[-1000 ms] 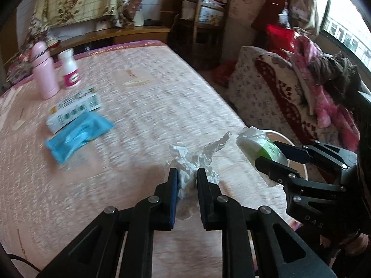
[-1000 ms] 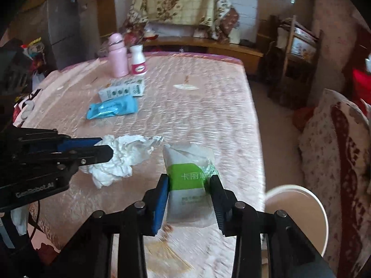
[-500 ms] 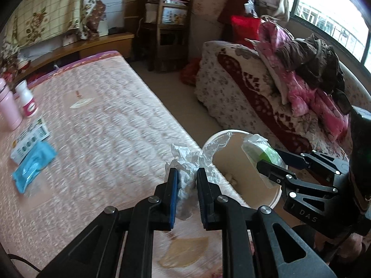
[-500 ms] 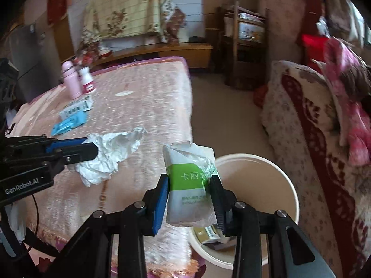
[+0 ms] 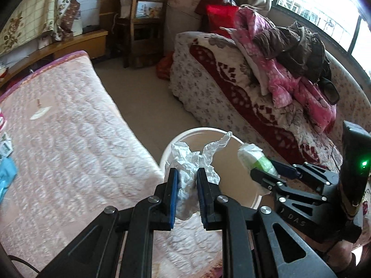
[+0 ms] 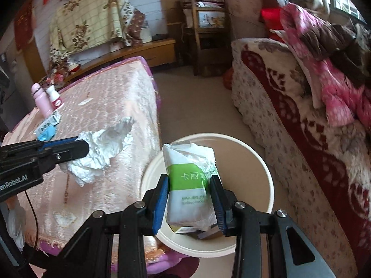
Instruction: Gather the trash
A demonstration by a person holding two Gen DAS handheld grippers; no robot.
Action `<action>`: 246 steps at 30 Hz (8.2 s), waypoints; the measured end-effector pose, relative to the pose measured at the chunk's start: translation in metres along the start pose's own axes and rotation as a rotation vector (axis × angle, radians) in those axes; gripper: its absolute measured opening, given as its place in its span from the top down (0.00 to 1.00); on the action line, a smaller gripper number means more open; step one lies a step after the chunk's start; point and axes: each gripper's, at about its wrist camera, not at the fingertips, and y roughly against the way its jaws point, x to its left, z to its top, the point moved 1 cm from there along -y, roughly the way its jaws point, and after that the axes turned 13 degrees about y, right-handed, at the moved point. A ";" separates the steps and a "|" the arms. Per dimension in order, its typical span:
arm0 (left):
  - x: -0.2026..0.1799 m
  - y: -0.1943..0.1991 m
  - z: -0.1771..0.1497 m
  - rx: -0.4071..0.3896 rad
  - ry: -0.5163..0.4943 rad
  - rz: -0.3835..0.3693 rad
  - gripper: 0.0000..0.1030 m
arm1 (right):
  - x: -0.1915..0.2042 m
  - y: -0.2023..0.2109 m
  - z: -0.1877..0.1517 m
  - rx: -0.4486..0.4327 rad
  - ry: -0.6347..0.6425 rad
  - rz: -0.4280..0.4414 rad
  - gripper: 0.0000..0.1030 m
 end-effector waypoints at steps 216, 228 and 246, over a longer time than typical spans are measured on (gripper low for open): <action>-0.004 -0.040 -0.008 -0.001 -0.073 0.121 0.42 | -0.034 -0.023 -0.018 0.078 -0.288 -0.071 0.44; 0.001 -0.023 -0.010 -0.035 -0.046 0.061 0.27 | -0.030 -0.020 -0.023 0.070 -0.317 -0.046 0.32; 0.004 0.090 -0.017 -0.325 -0.068 0.152 0.27 | 0.027 0.081 0.003 -0.178 -0.206 -0.160 0.32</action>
